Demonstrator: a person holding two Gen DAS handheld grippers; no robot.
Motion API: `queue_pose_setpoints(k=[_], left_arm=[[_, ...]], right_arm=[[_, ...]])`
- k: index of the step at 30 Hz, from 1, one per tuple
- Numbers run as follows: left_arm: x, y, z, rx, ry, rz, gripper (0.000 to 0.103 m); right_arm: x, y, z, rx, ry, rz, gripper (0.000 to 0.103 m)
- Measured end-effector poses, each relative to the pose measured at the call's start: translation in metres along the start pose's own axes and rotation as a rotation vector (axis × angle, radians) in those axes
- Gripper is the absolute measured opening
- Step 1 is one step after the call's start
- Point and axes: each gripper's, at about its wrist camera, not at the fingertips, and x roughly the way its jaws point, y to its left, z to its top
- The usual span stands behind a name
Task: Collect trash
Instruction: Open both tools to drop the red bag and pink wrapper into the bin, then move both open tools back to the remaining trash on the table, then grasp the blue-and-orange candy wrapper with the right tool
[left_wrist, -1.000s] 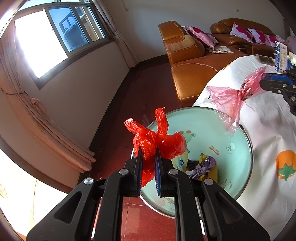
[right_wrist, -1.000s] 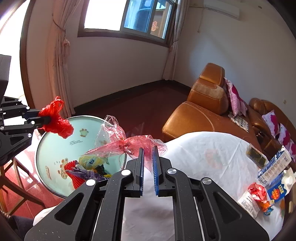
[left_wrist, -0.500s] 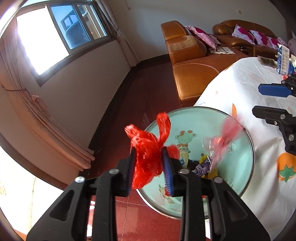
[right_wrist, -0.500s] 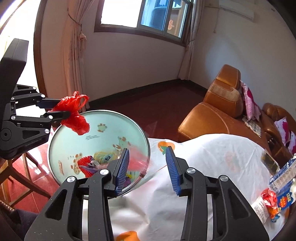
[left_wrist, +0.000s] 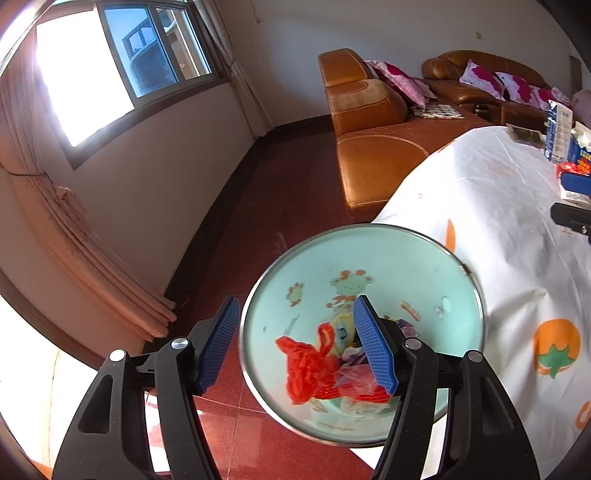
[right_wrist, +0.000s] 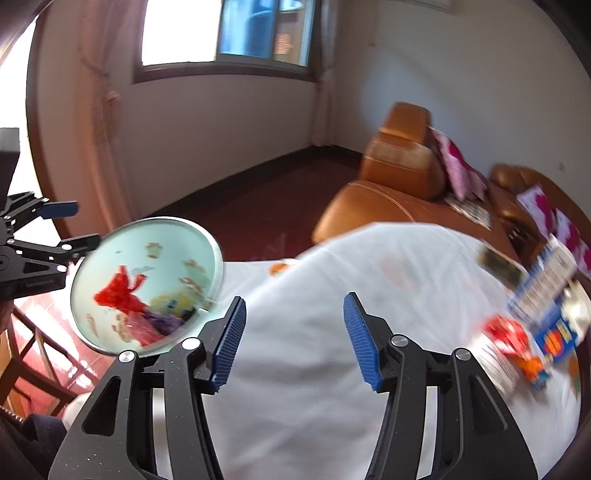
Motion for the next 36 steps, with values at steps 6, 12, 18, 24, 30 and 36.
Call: queue_pose_setpoints(k=[6, 12, 18, 24, 30, 36], left_arm=[[-0.003, -0.040, 0.018, 0.054, -0.023, -0.058, 0.065], [-0.004, -0.094, 0.049, 0.099, -0.084, -0.115, 0.069], [0.012, -0.138, 0.075, 0.101, -0.090, -0.149, 0.069], [0.019, -0.159, 0.086, 0.117, -0.080, -0.170, 0.069], [0.015, -0.177, 0.095, 0.139, -0.092, -0.194, 0.070], [0.006, -0.208, 0.103, 0.170, -0.109, -0.233, 0.078]], right_arm=[[-0.024, -0.106, -0.039, 0.228, 0.024, -0.192, 0.056], [-0.050, -0.202, -0.066, 0.444, 0.006, -0.400, 0.056], [-0.036, -0.262, -0.082, 0.623, 0.044, -0.441, 0.055], [0.004, -0.284, -0.090, 0.674, 0.146, -0.379, 0.039], [0.015, -0.281, -0.089, 0.661, 0.170, -0.315, 0.018], [-0.011, -0.285, -0.093, 0.667, 0.119, -0.331, 0.014]])
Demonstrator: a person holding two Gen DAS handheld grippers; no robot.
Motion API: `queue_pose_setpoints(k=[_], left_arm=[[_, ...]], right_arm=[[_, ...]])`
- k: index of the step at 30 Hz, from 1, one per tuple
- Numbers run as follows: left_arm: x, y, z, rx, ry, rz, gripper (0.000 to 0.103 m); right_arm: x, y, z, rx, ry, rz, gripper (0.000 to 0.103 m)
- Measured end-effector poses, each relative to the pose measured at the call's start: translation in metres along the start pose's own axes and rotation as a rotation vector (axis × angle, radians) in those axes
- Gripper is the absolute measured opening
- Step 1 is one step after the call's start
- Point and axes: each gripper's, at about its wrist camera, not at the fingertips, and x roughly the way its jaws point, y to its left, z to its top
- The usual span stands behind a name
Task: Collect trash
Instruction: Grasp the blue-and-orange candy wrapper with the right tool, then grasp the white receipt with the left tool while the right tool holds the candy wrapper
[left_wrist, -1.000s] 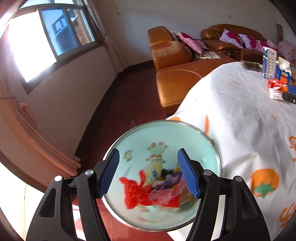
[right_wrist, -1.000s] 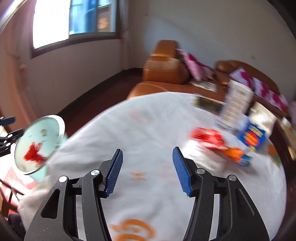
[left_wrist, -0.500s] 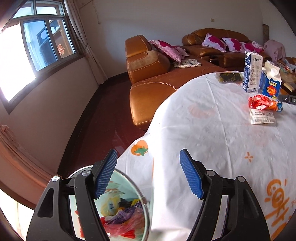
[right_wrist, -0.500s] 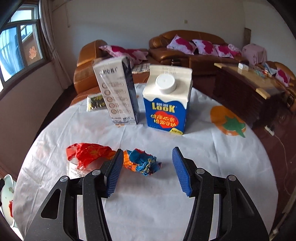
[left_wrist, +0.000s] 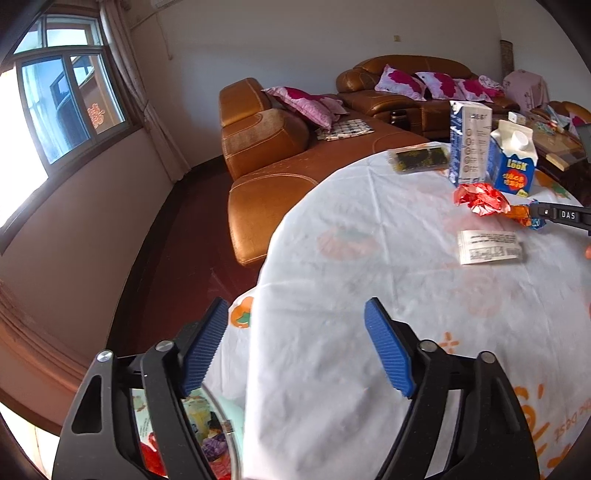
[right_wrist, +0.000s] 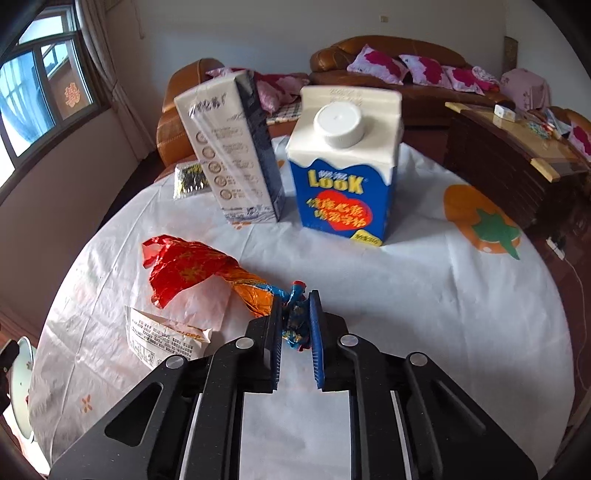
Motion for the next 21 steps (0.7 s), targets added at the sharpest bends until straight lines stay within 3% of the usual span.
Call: queue_pose_setpoints(k=[6, 8, 16, 21], left_arm=[[0.000, -0.045, 0.015, 0.042, -0.017, -0.077, 0.083], [0.001, -0.065, 0.021, 0.062, -0.025, -0.104, 0.089], [0.025, -0.136, 0.046, 0.109, -0.006, -0.205, 0.094], [0.046, -0.156, 0.053, 0.108, 0.040, -0.238, 0.095]], right_arm=[[-0.055, -0.026, -0.010, 0.007, -0.103, -0.006, 0.014], [-0.067, -0.036, -0.015, 0.009, -0.124, -0.026, 0.014], [-0.073, -0.097, -0.030, 0.059, -0.151, -0.169, 0.014], [-0.072, -0.128, -0.032, 0.105, -0.148, -0.191, 0.014]])
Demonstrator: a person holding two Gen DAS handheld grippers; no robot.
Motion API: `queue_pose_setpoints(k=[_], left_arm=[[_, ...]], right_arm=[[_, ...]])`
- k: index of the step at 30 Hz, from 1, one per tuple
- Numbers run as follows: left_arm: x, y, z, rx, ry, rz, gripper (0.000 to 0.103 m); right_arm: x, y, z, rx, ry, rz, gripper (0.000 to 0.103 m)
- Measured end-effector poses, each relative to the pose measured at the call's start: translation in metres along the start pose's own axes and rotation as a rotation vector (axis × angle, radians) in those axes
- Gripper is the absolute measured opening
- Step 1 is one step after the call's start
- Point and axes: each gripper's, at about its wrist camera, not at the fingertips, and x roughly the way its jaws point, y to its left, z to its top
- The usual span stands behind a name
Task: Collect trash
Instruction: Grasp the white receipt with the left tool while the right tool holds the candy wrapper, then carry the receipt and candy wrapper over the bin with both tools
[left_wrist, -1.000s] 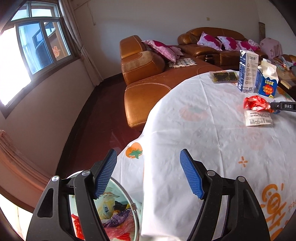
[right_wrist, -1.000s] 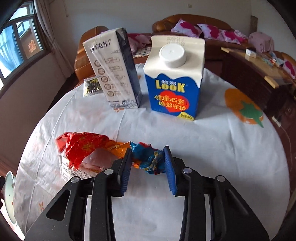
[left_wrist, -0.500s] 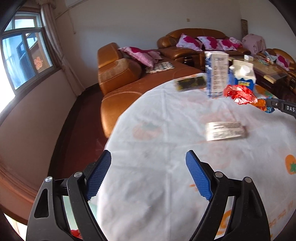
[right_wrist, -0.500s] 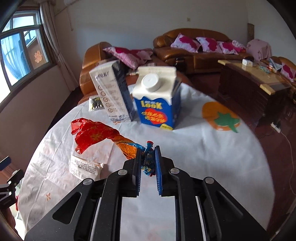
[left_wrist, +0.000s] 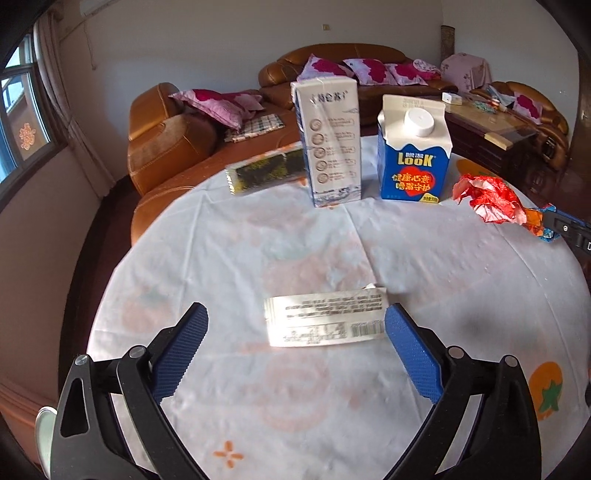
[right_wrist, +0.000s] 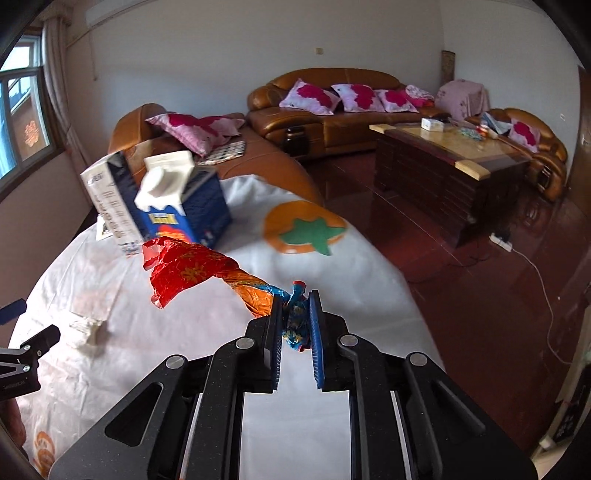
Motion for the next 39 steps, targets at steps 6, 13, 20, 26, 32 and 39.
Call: queue_pose_setpoints(k=[6, 13, 20, 26, 32, 39], left_arm=[[0.019, -0.012, 0.005, -0.001, 0.036, -0.023, 0.096], [0.045, -0.013, 0.003, -0.007, 0.109, -0.024, 0.097], [0.042, -0.007, 0.000, 0.004, 0.118, -0.045, 0.086], [0.023, 0.010, -0.009, -0.009, 0.102, -0.041, 0.085], [-0.013, 0.048, -0.023, -0.034, 0.055, 0.027, 0.085], [-0.054, 0.095, -0.053, -0.088, 0.027, 0.106, 0.085]], right_arm=[[-0.001, 0.003, -0.001, -0.006, -0.011, 0.017, 0.014], [0.001, 0.005, 0.000, -0.013, -0.004, 0.038, 0.014], [0.000, 0.013, 0.001, -0.039, -0.012, 0.042, 0.014], [-0.008, 0.033, -0.002, -0.067, -0.019, 0.078, 0.014], [-0.015, 0.067, 0.001, -0.120, -0.026, 0.132, 0.014], [-0.020, 0.126, -0.008, -0.210, -0.029, 0.201, 0.014]])
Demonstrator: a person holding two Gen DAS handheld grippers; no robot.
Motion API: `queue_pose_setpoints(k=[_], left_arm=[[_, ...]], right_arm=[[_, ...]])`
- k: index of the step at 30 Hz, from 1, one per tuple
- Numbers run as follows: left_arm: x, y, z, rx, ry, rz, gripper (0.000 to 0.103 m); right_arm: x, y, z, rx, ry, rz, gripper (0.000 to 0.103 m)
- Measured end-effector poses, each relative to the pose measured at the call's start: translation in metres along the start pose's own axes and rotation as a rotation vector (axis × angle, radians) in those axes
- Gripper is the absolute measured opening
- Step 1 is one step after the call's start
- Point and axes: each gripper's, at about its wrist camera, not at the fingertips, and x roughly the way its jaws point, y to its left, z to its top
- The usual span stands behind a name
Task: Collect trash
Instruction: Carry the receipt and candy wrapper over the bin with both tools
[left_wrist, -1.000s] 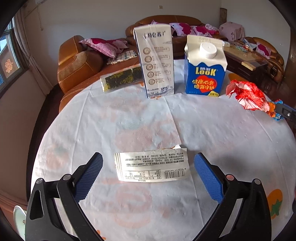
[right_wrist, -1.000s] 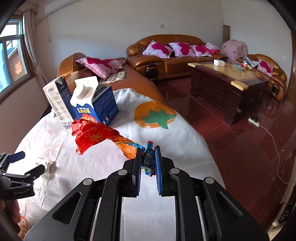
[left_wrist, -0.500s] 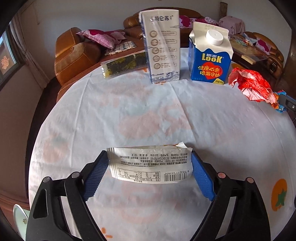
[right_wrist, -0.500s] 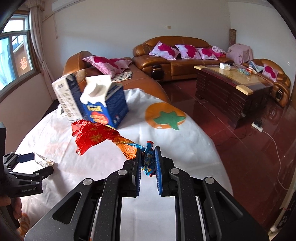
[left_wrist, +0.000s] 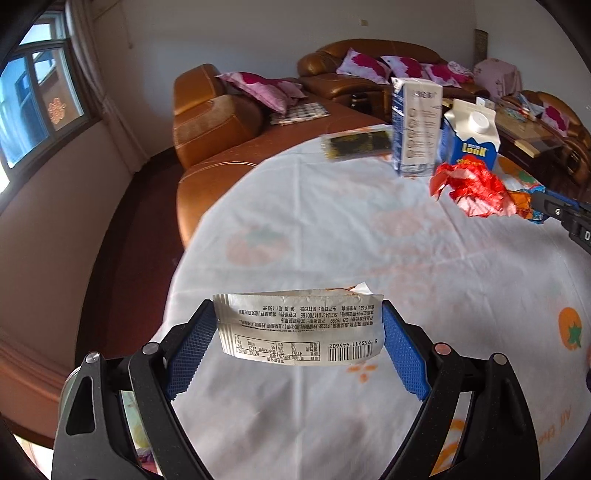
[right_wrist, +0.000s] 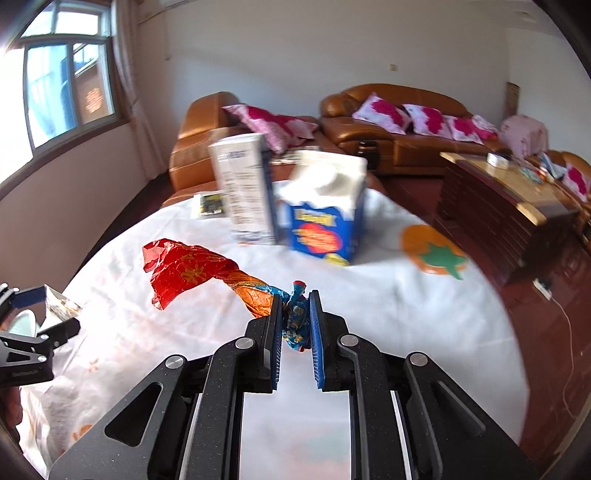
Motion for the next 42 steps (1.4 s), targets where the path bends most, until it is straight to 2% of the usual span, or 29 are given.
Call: queue_pose_setpoints(k=[18, 32, 42], left_arm=[[-0.058, 0.099, -0.065, -0.118, -0.018, 0.149, 0.086], [-0.077, 0.152, -0.097, -0.191, -0.003, 0.236, 0.086], [-0.084, 0.173, -0.112, -0.209, 0.005, 0.290, 0.086]], right_arm=[[-0.009, 0.134, -0.008, -0.216, -0.025, 0.147, 0.014], [-0.016, 0.207, -0.013, -0.321, -0.033, 0.236, 0.014], [-0.021, 0.245, -0.018, -0.395, -0.042, 0.275, 0.014]])
